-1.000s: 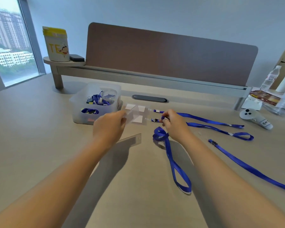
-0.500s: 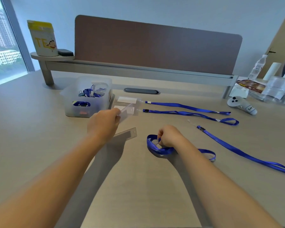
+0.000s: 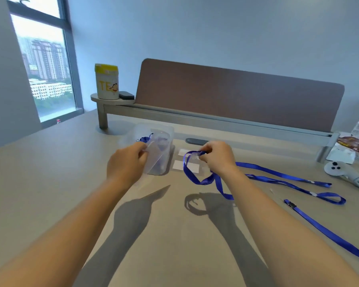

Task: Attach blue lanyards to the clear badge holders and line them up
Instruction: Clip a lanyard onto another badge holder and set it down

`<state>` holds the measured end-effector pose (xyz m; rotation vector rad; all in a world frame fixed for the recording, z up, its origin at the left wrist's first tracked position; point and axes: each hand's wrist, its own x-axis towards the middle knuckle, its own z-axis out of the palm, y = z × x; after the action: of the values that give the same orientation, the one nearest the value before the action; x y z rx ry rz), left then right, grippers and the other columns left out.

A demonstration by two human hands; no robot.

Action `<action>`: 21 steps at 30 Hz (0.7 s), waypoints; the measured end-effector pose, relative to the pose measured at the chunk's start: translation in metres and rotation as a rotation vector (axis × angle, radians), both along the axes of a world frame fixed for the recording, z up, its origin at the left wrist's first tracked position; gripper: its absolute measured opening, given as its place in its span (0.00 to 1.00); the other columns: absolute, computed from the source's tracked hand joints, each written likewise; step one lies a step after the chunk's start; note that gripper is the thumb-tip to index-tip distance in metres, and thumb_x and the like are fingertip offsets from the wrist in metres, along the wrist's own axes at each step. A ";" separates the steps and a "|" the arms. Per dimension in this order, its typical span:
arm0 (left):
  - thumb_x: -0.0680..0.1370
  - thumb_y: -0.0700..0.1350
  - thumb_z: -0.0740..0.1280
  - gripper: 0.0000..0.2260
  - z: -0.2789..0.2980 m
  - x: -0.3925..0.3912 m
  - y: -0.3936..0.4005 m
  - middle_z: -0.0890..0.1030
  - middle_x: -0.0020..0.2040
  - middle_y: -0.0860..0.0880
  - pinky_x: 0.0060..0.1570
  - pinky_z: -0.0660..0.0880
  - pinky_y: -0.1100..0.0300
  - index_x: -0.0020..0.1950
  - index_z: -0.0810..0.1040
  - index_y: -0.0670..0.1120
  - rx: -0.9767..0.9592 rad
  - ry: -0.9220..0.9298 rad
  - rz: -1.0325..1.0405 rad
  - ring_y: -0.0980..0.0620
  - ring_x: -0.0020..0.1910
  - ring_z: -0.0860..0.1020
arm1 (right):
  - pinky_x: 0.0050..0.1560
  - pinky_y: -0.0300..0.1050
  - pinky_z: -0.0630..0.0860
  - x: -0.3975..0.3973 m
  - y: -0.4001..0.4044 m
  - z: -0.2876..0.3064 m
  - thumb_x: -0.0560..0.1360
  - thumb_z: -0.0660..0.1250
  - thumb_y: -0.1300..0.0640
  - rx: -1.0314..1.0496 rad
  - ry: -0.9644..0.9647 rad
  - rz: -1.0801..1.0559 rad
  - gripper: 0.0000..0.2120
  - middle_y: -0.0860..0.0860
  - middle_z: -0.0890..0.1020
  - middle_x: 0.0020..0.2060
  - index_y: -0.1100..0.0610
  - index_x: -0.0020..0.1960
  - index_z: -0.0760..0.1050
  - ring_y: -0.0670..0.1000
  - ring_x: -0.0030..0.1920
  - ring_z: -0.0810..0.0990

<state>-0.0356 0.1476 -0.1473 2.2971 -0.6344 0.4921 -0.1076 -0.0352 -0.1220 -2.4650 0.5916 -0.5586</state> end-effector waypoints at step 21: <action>0.78 0.44 0.61 0.12 0.011 0.125 0.045 0.80 0.57 0.42 0.35 0.70 0.64 0.58 0.77 0.42 -0.233 0.045 0.166 0.52 0.44 0.71 | 0.50 0.48 0.74 0.198 0.038 -0.007 0.76 0.61 0.64 -0.094 -0.167 0.057 0.10 0.59 0.80 0.54 0.62 0.55 0.77 0.58 0.52 0.77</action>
<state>0.0893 0.1929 -0.1368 2.1406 -0.3459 0.5600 0.0906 0.0029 -0.1287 -2.4827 0.4360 -0.7770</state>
